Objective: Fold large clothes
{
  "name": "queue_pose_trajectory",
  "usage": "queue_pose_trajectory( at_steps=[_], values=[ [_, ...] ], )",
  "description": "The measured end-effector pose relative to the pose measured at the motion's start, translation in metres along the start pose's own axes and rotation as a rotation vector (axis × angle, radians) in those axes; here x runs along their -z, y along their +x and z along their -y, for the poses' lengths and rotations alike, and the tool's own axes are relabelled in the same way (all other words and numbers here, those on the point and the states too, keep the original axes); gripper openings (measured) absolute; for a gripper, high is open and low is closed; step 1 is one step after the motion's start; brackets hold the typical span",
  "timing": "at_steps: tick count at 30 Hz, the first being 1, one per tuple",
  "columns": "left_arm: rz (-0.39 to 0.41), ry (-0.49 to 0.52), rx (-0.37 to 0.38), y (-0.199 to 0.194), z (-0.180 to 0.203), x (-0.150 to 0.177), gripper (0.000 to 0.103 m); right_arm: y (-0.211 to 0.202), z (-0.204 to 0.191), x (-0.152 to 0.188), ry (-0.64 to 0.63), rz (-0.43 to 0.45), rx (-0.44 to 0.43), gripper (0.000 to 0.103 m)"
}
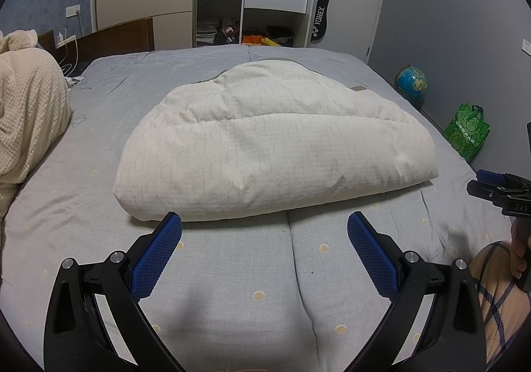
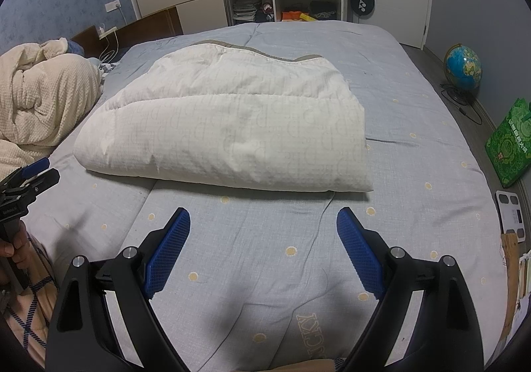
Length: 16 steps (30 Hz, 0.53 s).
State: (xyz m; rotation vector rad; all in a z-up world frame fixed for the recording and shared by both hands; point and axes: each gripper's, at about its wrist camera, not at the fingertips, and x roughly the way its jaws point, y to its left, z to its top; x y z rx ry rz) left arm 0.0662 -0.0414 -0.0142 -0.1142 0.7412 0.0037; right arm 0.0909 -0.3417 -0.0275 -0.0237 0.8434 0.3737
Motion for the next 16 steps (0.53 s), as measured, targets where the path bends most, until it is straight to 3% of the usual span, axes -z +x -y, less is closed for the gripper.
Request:
queue_pose_trajectory(
  at_steps=[16],
  values=[
    [0.001,-0.006,-0.008,0.001,-0.0021,0.0008,0.096,-0.0001,0.0001,0.0001,0.0,-0.001,0.001,0.086]
  ],
)
